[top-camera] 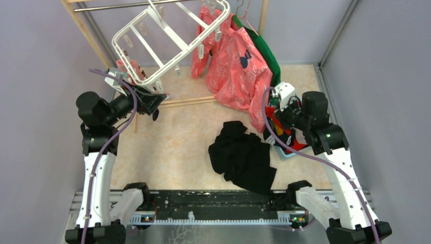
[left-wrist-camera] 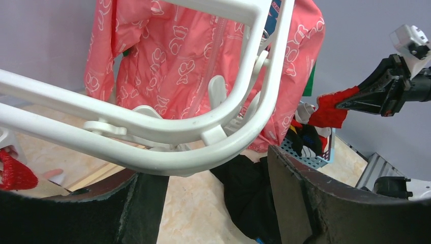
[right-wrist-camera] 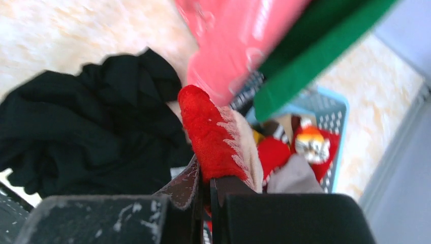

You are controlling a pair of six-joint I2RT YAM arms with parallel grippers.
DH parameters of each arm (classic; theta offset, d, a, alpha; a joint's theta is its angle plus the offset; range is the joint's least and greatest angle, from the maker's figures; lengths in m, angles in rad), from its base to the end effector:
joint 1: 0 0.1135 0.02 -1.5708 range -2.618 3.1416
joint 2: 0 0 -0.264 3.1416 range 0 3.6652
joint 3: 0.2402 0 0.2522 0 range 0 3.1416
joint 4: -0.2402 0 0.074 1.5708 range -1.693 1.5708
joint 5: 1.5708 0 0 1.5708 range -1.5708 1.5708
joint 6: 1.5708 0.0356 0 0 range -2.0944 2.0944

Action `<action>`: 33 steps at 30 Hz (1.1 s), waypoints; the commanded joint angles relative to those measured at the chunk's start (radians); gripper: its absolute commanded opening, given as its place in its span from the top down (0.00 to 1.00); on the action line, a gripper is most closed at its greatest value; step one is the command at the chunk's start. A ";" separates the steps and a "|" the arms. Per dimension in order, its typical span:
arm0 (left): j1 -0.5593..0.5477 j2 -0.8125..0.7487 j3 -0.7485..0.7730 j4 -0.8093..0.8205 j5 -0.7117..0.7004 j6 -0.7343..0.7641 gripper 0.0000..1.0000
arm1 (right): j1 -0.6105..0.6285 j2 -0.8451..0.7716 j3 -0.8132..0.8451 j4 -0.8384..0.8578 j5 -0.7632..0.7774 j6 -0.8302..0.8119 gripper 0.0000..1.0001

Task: Remove the socks clipped to the hanger
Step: Place the sock in the bin.

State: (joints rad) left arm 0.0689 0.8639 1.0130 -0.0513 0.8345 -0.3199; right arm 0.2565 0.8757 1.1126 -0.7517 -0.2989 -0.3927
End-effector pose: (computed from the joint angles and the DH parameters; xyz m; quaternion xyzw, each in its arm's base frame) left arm 0.1807 -0.0140 0.4195 0.1759 0.6605 -0.3548 0.6379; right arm 0.1608 0.0530 0.3789 -0.3435 0.7857 0.0944 0.5058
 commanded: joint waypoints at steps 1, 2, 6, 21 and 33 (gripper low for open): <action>-0.001 -0.003 0.018 -0.008 0.007 0.027 0.25 | -0.064 -0.038 -0.024 -0.039 0.117 0.014 1.00; -0.001 -0.003 0.016 -0.008 0.008 0.027 0.25 | -0.075 -0.041 -0.032 -0.042 0.133 0.013 1.00; 0.000 -0.001 0.014 -0.007 0.008 0.025 0.24 | -0.113 -0.040 -0.066 -0.047 0.204 -0.007 1.00; -0.001 -0.016 0.009 -0.003 0.014 0.024 0.23 | -0.352 0.148 -0.096 -0.044 0.113 -0.133 1.00; -0.001 -0.025 0.013 -0.013 0.012 0.031 0.23 | -0.376 0.323 -0.061 0.064 0.083 -0.099 1.00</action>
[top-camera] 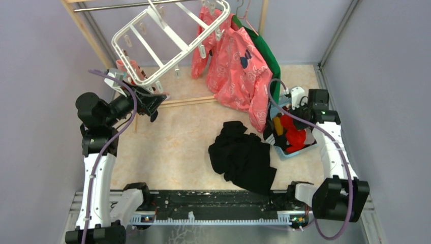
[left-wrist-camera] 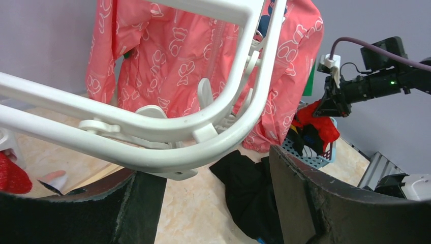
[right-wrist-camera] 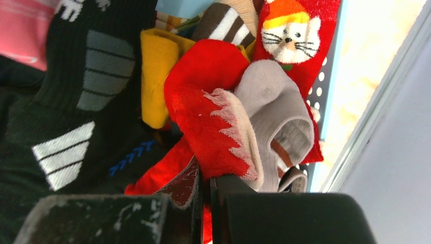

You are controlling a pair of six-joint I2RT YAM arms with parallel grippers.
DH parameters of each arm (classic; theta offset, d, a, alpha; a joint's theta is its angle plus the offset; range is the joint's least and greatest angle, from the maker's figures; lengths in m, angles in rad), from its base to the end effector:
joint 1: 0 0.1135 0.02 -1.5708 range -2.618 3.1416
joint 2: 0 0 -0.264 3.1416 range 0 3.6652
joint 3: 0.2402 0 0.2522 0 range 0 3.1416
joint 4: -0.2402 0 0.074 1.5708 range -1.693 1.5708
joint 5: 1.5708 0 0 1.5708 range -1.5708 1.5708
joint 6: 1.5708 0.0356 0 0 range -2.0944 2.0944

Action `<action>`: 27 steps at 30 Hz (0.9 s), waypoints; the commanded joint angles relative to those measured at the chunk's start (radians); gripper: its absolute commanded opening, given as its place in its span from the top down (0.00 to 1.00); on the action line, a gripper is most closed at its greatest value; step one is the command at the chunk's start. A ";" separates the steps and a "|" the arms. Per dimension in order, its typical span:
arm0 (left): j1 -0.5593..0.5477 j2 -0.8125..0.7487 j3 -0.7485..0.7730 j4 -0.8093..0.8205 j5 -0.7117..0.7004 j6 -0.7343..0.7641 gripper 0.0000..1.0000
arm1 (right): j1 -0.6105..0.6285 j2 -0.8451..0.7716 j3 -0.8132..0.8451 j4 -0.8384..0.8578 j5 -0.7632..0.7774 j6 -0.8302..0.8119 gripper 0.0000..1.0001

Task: Remove the socks clipped to the hanger
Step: Place the sock in the bin.

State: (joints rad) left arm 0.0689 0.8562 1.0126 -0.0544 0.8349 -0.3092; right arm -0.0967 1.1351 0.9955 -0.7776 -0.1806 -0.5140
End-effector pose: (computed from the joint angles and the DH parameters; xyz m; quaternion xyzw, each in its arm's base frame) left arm 0.1784 -0.0141 0.4203 0.1804 0.6582 -0.3511 0.6410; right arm 0.2254 -0.0154 0.2916 -0.2237 0.9168 -0.0147 0.3306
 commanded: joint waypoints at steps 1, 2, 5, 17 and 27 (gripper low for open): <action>0.000 -0.018 0.015 -0.012 0.012 0.022 0.23 | -0.028 0.086 0.070 0.102 -0.050 0.033 1.00; -0.001 -0.019 0.015 -0.014 0.011 0.025 0.23 | -0.031 0.117 0.090 0.115 -0.062 0.047 1.00; -0.001 -0.019 0.017 -0.016 0.008 0.027 0.23 | -0.039 0.194 0.140 0.158 -0.097 0.100 1.00; -0.001 -0.020 0.033 -0.035 0.003 0.038 0.22 | -0.051 0.435 0.251 0.276 -0.176 0.256 1.00; 0.000 -0.027 0.032 -0.045 0.005 0.049 0.21 | -0.067 0.361 0.220 0.245 -0.179 0.241 0.46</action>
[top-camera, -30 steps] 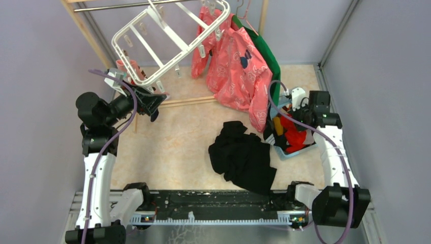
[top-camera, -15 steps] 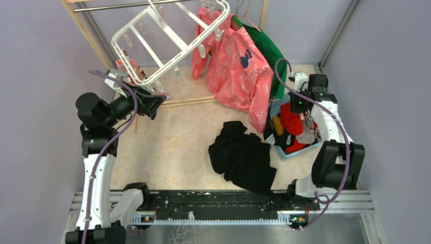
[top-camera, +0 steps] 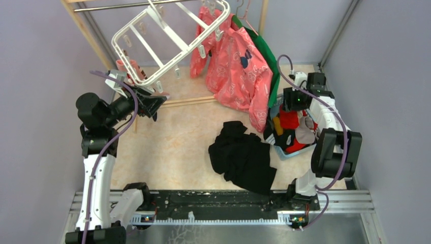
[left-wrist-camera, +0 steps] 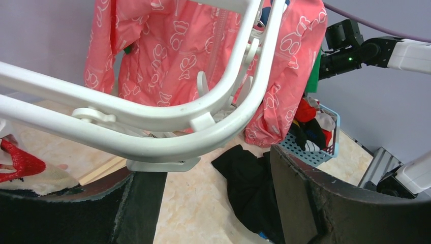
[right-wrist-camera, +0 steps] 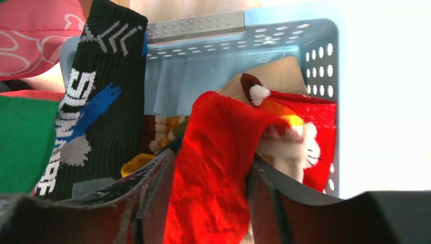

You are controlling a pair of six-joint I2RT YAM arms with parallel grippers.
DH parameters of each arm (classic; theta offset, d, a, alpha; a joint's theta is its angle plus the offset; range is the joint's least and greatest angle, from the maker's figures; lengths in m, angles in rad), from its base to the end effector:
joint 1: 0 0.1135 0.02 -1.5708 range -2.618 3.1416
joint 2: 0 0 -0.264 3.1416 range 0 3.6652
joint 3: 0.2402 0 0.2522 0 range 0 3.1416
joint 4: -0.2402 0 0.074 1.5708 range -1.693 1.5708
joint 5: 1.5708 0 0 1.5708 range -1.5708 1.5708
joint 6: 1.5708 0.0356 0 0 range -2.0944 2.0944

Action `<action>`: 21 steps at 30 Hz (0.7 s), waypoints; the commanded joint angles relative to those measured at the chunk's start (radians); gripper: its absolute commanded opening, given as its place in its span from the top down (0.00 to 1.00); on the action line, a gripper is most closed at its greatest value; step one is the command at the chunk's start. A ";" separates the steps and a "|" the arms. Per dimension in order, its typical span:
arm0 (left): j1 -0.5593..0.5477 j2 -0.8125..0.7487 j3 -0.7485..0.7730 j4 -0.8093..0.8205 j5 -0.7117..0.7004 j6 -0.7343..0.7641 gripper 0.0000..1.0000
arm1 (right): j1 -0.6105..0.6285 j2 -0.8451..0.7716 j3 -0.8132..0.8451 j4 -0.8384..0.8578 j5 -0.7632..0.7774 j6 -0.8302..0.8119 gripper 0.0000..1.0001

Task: Remove the socks clipped to the hanger
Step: Place the sock in the bin.

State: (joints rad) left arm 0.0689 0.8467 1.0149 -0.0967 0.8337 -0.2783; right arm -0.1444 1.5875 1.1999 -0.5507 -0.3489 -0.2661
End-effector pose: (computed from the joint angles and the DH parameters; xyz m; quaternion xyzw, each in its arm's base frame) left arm 0.1756 -0.0143 0.4184 0.1843 0.6649 -0.3443 0.6368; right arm 0.3356 -0.0365 0.2538 -0.1108 0.9310 0.0991 0.3335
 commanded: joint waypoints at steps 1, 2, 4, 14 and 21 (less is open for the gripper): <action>0.000 -0.018 0.030 -0.003 0.005 0.019 0.21 | -0.021 -0.108 0.008 0.014 -0.004 -0.012 0.43; -0.001 -0.019 0.030 -0.004 0.007 0.019 0.21 | -0.021 -0.127 0.001 0.010 0.000 -0.016 0.40; -0.001 -0.020 0.031 -0.008 0.005 0.022 0.21 | -0.022 -0.163 -0.008 0.003 0.006 -0.021 0.33; 0.000 -0.033 0.042 -0.062 -0.008 0.070 0.20 | -0.029 -0.320 -0.002 -0.104 -0.030 -0.049 0.26; -0.001 -0.047 0.091 -0.263 -0.014 0.275 0.16 | -0.027 -0.479 0.030 -0.235 -0.145 -0.077 0.23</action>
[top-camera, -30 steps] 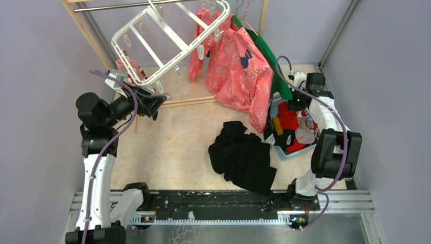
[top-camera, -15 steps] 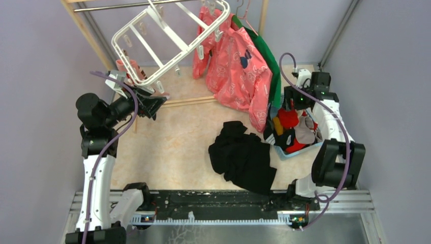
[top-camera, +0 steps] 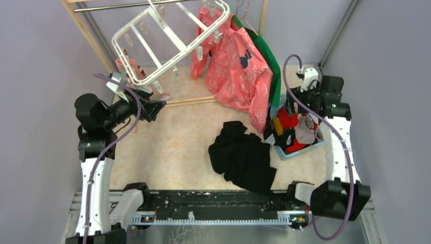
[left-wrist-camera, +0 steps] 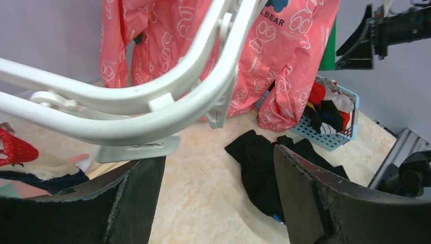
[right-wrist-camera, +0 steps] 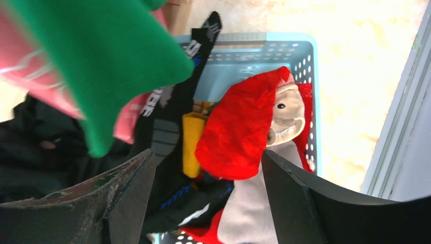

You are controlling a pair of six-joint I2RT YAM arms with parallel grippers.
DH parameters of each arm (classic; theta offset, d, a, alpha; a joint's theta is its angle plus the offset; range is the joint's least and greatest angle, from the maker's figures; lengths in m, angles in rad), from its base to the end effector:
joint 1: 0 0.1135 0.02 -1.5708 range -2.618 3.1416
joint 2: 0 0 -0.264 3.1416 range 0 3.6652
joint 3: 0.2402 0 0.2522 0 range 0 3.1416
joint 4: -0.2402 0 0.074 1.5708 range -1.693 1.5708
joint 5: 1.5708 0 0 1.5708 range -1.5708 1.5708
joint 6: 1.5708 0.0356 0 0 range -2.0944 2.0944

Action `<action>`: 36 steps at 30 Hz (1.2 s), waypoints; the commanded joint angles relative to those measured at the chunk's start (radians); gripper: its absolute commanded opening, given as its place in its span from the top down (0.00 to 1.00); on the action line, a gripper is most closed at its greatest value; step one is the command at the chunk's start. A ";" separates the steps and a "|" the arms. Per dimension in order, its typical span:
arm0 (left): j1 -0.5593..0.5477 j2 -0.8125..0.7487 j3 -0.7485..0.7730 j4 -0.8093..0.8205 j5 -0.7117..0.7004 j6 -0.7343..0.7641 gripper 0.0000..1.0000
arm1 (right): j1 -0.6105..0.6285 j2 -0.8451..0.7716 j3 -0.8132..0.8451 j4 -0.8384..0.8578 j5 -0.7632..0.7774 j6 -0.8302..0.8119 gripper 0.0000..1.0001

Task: Remove the socks clipped to the hanger
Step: Place the sock in the bin, then adjust the hanger on the clothesline.

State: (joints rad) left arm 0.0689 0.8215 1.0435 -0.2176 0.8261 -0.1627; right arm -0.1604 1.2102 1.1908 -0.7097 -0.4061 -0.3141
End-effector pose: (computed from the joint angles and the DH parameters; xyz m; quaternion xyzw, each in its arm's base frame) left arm 0.1655 -0.0148 0.4197 0.2079 0.6748 -0.3133 0.6351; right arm 0.2515 -0.0264 0.3447 -0.1508 0.8850 0.0849 0.4322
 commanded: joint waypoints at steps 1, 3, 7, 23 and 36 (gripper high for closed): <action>-0.001 -0.026 0.077 -0.192 -0.010 0.211 0.15 | -0.010 -0.115 0.052 -0.103 -0.104 -0.037 0.22; -0.001 -0.039 0.104 -0.294 -0.026 0.311 0.13 | -0.001 -0.132 0.084 -0.164 -0.132 -0.058 0.22; 0.000 -0.063 0.158 -0.492 -0.120 0.493 0.11 | 0.043 -0.157 0.145 -0.257 -0.174 -0.081 0.22; -0.001 0.024 0.203 -0.409 -0.881 0.669 0.14 | 0.464 -0.052 0.301 -0.290 -0.214 -0.110 0.22; 0.039 0.107 0.198 -0.229 -0.603 0.503 0.22 | 0.550 -0.065 0.149 -0.193 -0.211 -0.123 0.23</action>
State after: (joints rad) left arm 0.0891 0.9646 1.2465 -0.5453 0.0841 0.4274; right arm 0.3763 1.1797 1.3590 -0.9649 -0.6022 -0.4232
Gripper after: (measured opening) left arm 0.805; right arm 0.776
